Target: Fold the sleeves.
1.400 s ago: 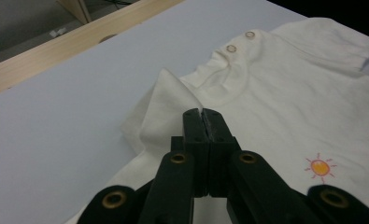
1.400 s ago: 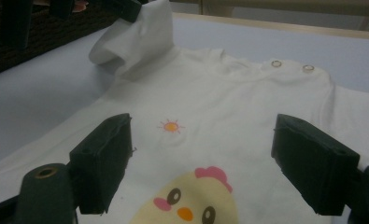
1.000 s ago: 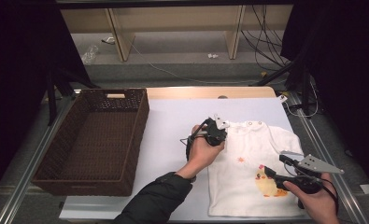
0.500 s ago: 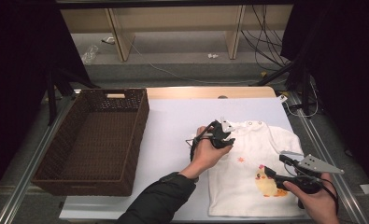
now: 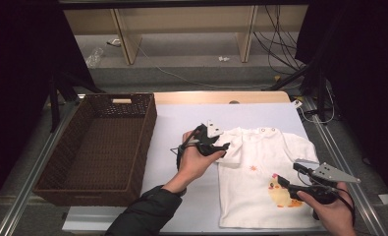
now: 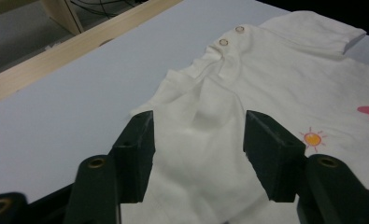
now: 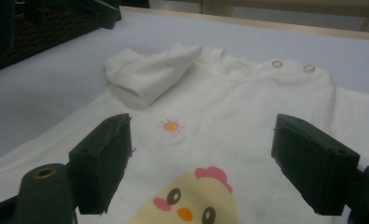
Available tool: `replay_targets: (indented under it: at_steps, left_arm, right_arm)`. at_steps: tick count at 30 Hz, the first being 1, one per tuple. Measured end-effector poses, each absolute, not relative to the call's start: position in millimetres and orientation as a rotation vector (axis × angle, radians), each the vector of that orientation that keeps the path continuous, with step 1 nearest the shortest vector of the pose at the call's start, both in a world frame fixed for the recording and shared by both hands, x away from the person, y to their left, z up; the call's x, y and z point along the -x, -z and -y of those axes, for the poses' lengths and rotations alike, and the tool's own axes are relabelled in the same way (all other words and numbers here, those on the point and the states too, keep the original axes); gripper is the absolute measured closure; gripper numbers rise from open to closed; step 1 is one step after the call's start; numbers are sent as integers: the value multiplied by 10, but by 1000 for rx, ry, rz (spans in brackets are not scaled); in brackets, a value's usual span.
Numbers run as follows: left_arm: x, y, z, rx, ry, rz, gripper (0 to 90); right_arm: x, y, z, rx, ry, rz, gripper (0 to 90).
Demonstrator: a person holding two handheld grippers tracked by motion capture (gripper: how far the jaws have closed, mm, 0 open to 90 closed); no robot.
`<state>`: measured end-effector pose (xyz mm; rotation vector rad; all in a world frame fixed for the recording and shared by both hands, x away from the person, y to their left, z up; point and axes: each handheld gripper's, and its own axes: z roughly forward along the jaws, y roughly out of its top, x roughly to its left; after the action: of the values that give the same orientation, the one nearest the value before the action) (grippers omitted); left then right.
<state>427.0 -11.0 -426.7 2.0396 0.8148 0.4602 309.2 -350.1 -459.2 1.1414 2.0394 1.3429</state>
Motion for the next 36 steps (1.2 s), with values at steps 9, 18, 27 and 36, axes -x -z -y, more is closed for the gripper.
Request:
replay_targets:
  at_steps: [9,18,27,36]
  left_arm:
    - [-4281,4414,-219,-2033,-455,-959,357]
    - [-4515,4682,-197,-2135,-463,-1058,379]
    - [-4646,4845,-108,-2167,-440,-1115,427]
    - [-4620,4825,-45,-2172,-380,-1117,691]
  right_arm:
    - [-3095,4593,3485,-1140,-1342,-2039,210]
    - [-3095,4593,3494,-1138,-1343,-2040,211]
    - [-3093,4591,3495,-1135,-1343,-2041,211]
    - [-3093,4592,3485,-1140,-1348,-2040,211]
